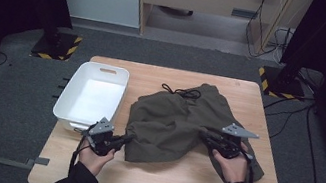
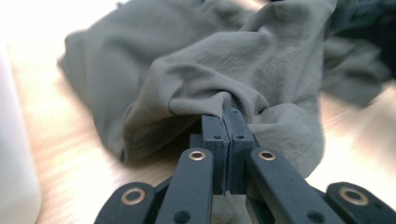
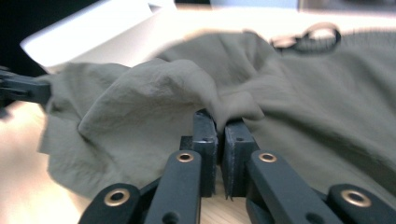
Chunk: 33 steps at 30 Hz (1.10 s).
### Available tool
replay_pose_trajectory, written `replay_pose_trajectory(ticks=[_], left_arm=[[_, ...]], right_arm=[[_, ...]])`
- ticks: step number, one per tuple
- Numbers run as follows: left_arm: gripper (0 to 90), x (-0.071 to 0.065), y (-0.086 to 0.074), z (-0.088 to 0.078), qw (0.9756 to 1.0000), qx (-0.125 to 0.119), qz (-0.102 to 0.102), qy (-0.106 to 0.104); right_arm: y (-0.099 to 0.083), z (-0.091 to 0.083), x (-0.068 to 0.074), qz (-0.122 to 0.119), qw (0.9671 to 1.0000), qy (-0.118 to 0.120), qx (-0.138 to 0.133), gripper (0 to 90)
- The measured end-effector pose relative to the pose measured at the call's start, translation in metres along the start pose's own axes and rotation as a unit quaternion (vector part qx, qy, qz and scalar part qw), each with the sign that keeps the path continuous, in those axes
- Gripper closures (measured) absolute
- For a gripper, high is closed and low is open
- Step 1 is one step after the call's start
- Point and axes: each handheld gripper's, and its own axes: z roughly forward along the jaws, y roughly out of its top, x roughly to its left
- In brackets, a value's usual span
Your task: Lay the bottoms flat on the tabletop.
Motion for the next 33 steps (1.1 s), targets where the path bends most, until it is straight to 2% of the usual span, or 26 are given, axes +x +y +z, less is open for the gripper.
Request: replay_pose_trajectory(ticks=[2, 5, 8, 11, 13, 16, 17, 20, 22, 24, 27, 29, 33], left_arm=[[88.9, 0.002, -0.005, 0.009, 0.9993, 0.027, 0.015, 0.020], [87.4, 0.003, -0.010, 0.016, 0.9976, 0.055, 0.023, 0.034], [81.9, 0.004, -0.014, 0.020, 0.9960, 0.070, 0.033, 0.045], [75.7, 0.005, -0.016, 0.021, 0.9955, 0.073, 0.033, 0.051], [71.6, 0.006, -0.017, 0.021, 0.9953, 0.071, 0.032, 0.058], [63.4, 0.006, -0.020, 0.021, 0.9948, 0.073, 0.036, 0.060], [61.4, 0.006, -0.021, 0.022, 0.9949, 0.073, 0.035, 0.060], [54.1, 0.004, -0.024, 0.021, 0.9943, 0.077, 0.042, 0.062], [49.3, 0.003, -0.025, 0.021, 0.9941, 0.077, 0.046, 0.061], [43.9, 0.002, -0.026, 0.021, 0.9937, 0.075, 0.058, 0.060], [39.3, 0.000, -0.026, 0.020, 0.9924, 0.072, 0.073, 0.068], [37.2, 0.000, -0.026, 0.021, 0.9916, 0.073, 0.077, 0.073], [35.0, -0.001, -0.028, 0.022, 0.9897, 0.083, 0.086, 0.078]], right_arm=[[-0.002, 0.019, 0.000, -0.008, 0.9995, -0.015, 0.027, 82.7], [-0.005, 0.045, 0.001, -0.017, 0.9989, -0.029, 0.034, 76.4], [-0.007, 0.055, 0.003, -0.027, 0.9980, -0.046, 0.035, 68.9], [-0.007, 0.043, 0.004, -0.032, 0.9982, -0.048, 0.013, 59.3], [-0.007, 0.027, 0.003, -0.036, 0.9981, -0.048, -0.015, 53.3], [-0.011, 0.004, 0.002, -0.032, 0.9974, -0.046, -0.047, 51.0], [-0.014, -0.003, 0.002, -0.033, 0.9970, -0.045, -0.053, 52.4], [-0.029, -0.012, 0.004, -0.031, 0.9979, -0.034, -0.046, 53.2], [-0.040, -0.010, 0.005, -0.022, 0.9989, -0.025, -0.032, 53.5], [-0.047, -0.004, 0.005, -0.024, 0.9993, -0.027, -0.013, 53.7], [-0.052, 0.007, 0.004, -0.026, 0.9991, -0.032, 0.010, 55.5], [-0.054, 0.015, 0.002, -0.025, 0.9989, -0.035, 0.019, 60.8], [-0.055, 0.024, 0.001, -0.018, 0.9989, -0.020, 0.039, 82.2]])
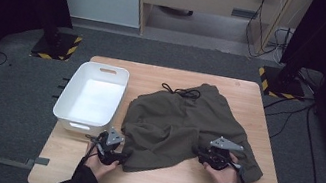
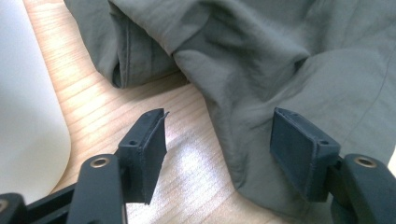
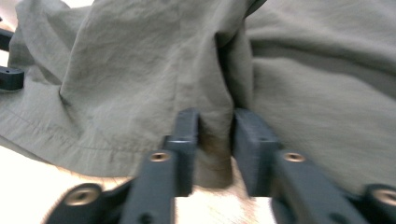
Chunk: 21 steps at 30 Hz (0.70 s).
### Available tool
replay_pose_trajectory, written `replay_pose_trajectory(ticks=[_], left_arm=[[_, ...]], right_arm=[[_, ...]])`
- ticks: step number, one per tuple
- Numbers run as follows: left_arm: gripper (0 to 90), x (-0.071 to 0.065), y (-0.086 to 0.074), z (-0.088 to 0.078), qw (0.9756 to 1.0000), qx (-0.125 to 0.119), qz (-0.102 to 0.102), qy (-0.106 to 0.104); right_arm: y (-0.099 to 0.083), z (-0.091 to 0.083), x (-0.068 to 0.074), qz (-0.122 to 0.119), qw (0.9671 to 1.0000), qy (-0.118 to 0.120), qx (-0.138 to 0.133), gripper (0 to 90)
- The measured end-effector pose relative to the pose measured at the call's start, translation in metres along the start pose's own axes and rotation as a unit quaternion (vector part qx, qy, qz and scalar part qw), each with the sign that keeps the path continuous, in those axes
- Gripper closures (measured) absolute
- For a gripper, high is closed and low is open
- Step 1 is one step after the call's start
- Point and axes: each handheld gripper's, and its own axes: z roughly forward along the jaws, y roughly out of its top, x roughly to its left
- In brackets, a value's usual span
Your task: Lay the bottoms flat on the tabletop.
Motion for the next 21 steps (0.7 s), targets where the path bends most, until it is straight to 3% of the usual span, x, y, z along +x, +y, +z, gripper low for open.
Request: replay_pose_trajectory(ticks=[2, 6, 11, 14, 17, 19, 21], left_arm=[[33.5, -0.002, -0.002, 0.000, 1.0000, 0.008, 0.005, 0.003], [31.5, -0.005, -0.006, -0.002, 0.9994, 0.027, 0.020, -0.001], [28.6, -0.010, -0.012, -0.010, 0.9990, 0.037, 0.023, -0.012], [28.4, -0.015, -0.016, -0.015, 0.9985, 0.042, 0.031, -0.017], [27.9, -0.020, -0.020, -0.019, 0.9981, 0.046, 0.034, -0.025], [27.8, -0.021, -0.020, -0.021, 0.9979, 0.046, 0.036, -0.028], [28.9, -0.021, -0.017, -0.025, 0.9988, 0.028, 0.029, -0.029]], right_arm=[[0.000, 0.001, 0.002, -0.007, 0.9998, 0.016, 0.010, 89.7], [0.000, -0.010, 0.008, -0.014, 0.9990, 0.038, 0.018, 90.0], [-0.007, -0.033, 0.012, 0.002, 0.9981, 0.061, 0.002, 90.0], [-0.014, -0.041, 0.016, 0.012, 0.9975, 0.070, 0.006, 89.9], [-0.019, -0.042, 0.019, 0.015, 0.9976, 0.064, 0.019, 88.2], [-0.021, -0.040, 0.018, 0.013, 0.9984, 0.050, 0.023, 78.4], [-0.021, -0.040, 0.016, 0.004, 0.9994, 0.034, 0.010, 69.6]])
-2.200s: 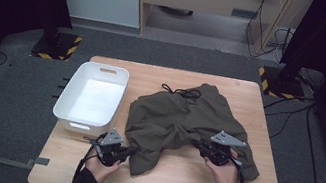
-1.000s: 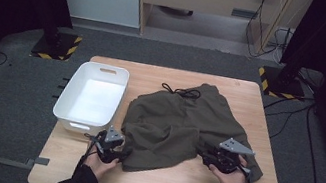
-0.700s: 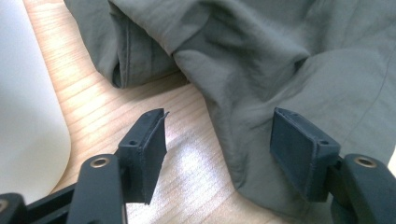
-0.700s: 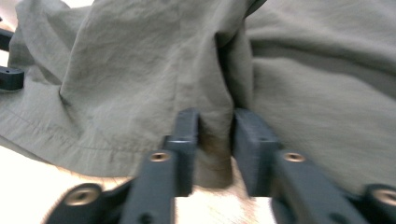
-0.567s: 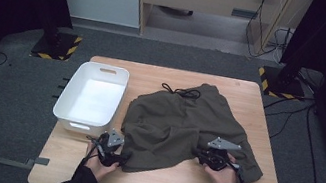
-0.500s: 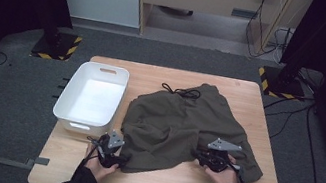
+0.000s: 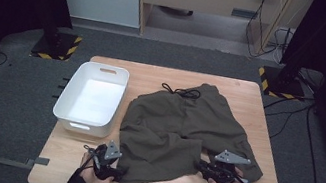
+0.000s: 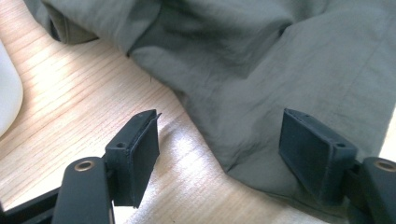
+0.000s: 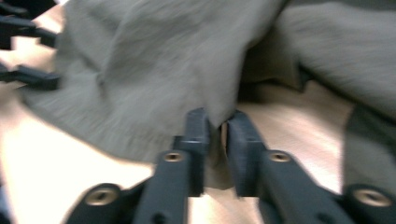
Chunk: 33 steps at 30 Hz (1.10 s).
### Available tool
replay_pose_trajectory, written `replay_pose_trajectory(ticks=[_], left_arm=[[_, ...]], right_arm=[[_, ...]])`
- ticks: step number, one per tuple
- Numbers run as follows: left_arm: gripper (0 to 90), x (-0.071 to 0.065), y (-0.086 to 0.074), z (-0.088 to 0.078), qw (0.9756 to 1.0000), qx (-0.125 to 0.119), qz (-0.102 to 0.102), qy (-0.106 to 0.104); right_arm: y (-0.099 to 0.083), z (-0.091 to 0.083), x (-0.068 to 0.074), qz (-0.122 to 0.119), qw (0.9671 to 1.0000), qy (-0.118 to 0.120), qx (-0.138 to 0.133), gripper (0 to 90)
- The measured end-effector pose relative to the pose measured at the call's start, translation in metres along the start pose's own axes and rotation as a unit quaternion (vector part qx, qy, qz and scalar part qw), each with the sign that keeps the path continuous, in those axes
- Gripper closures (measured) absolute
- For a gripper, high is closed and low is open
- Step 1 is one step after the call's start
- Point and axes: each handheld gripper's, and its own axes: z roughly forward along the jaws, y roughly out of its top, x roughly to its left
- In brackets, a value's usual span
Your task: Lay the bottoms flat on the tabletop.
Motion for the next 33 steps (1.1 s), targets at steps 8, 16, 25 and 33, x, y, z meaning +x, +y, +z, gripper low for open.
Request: replay_pose_trajectory(ticks=[8, 16, 25, 33], left_arm=[[34.5, 0.005, 0.026, -0.024, 0.9883, -0.147, -0.039, 0.015], [38.7, 0.006, 0.057, 0.025, 0.9922, -0.112, -0.047, -0.030], [36.2, -0.005, 0.040, 0.049, 0.9984, -0.021, -0.012, -0.051], [34.0, -0.010, 0.027, 0.036, 0.9978, -0.003, 0.041, -0.053]], right_arm=[[0.015, -0.011, 0.001, -0.054, 0.9914, -0.027, -0.116, 46.9], [0.037, 0.011, 0.011, -0.077, 0.9906, -0.008, -0.113, 38.5], [0.013, 0.048, 0.004, -0.059, 0.9978, -0.013, 0.028, 34.9], [0.005, 0.038, 0.012, -0.060, 0.9979, -0.008, 0.022, 33.2]])
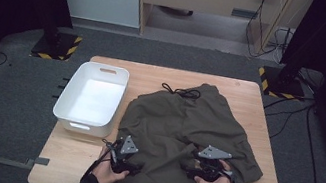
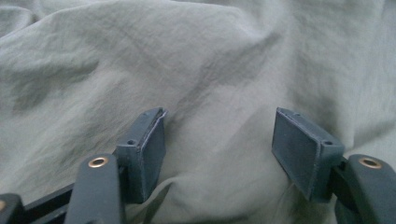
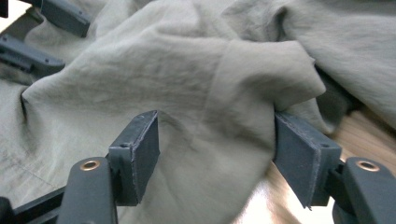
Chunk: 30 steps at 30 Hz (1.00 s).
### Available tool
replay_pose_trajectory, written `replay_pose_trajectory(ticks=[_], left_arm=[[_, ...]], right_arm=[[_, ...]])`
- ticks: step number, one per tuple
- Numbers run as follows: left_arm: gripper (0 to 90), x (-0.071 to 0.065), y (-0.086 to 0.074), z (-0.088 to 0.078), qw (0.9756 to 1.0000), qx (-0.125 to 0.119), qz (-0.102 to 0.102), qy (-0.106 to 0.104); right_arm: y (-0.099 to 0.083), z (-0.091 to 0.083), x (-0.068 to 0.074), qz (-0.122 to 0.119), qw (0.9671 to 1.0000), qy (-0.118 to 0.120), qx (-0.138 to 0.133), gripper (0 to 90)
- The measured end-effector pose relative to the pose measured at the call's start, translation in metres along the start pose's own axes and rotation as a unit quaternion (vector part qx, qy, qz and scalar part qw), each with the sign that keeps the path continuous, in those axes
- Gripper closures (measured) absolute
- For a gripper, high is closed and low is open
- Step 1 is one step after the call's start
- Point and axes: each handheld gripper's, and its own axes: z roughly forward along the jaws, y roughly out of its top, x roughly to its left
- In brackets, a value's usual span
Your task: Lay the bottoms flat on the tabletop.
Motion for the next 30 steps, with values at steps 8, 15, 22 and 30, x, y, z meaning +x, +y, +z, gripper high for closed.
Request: replay_pose_trajectory(ticks=[8, 15, 22, 30], left_arm=[[35.4, 0.009, 0.001, -0.009, 0.9999, 0.012, -0.008, -0.003], [27.9, -0.021, 0.031, 0.001, 0.9971, -0.063, -0.042, -0.005], [23.9, -0.046, 0.024, 0.026, 0.9999, -0.011, 0.002, -0.003], [23.2, -0.038, 0.011, 0.014, 0.9999, -0.004, 0.010, -0.012]], right_arm=[[0.012, -0.038, -0.016, 0.006, 0.9955, -0.038, -0.086, 32.3], [0.006, -0.056, -0.048, 0.022, 0.9899, -0.121, -0.071, 32.0], [-0.012, -0.059, -0.064, 0.030, 0.9881, -0.149, -0.026, 33.3], [-0.022, -0.059, -0.078, 0.029, 0.9827, -0.183, 0.001, 29.9]])
